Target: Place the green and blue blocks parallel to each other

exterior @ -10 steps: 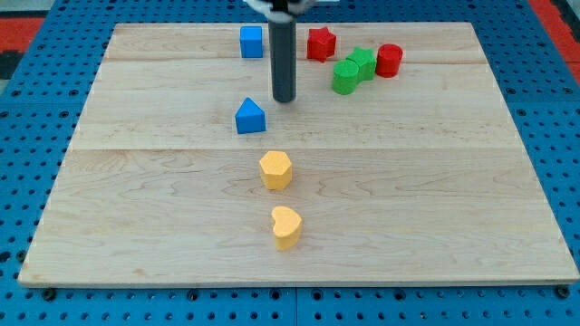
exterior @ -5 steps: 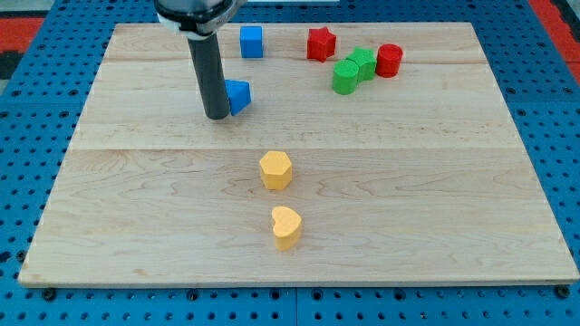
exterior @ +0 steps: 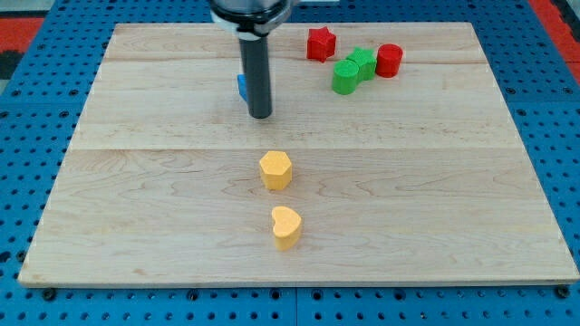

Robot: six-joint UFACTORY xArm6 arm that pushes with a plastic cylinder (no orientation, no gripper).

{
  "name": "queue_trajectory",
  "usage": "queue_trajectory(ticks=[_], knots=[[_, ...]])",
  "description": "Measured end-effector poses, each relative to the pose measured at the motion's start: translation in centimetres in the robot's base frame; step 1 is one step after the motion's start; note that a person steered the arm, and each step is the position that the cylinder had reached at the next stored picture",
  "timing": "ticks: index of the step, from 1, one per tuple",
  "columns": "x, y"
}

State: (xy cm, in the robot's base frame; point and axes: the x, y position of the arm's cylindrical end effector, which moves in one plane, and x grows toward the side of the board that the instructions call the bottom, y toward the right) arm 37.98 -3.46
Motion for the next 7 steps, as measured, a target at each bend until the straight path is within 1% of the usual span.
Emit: queue_trajectory(ticks=[1, 2, 3, 4, 6, 7], knots=[[-4.5, -2.3], [-6.2, -3.5], [-2.9, -2.7], [-3.4, -7.7], [-7.8, -3.6], [-8.1, -2.7]])
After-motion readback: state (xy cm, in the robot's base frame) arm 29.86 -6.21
